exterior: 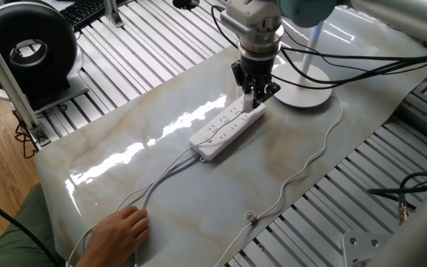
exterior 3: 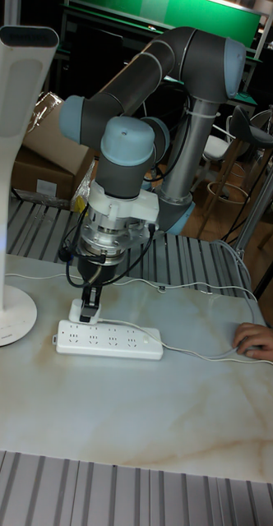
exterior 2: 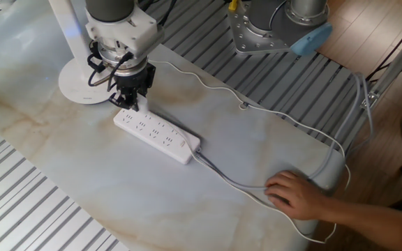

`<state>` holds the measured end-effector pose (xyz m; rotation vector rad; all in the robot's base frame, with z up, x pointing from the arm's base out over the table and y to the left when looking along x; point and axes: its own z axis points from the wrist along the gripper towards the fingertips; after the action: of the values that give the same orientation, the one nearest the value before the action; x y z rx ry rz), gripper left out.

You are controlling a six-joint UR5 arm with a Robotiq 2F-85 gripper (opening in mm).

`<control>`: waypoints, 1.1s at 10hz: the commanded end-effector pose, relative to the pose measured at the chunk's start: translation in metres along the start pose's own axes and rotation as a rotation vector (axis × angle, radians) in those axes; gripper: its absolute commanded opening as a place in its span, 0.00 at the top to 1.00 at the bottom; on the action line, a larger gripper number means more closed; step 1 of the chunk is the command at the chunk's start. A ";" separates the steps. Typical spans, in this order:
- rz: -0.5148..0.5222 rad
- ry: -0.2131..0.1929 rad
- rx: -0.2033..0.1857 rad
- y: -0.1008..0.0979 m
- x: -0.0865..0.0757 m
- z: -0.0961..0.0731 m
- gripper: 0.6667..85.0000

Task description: Plug in the power cord of the desk lamp, turn on the socket, and light up the desk lamp

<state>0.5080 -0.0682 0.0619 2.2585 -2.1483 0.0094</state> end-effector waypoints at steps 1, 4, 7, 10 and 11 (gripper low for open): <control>-0.014 -0.006 0.017 -0.004 0.000 0.000 1.00; -0.017 -0.015 0.020 -0.004 -0.002 0.000 1.00; -0.023 -0.018 0.020 -0.005 -0.003 0.000 1.00; -0.034 -0.011 0.015 -0.003 -0.001 0.000 1.00; -0.035 -0.012 0.014 -0.003 -0.002 0.000 1.00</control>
<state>0.5104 -0.0679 0.0608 2.3029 -2.1161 0.0200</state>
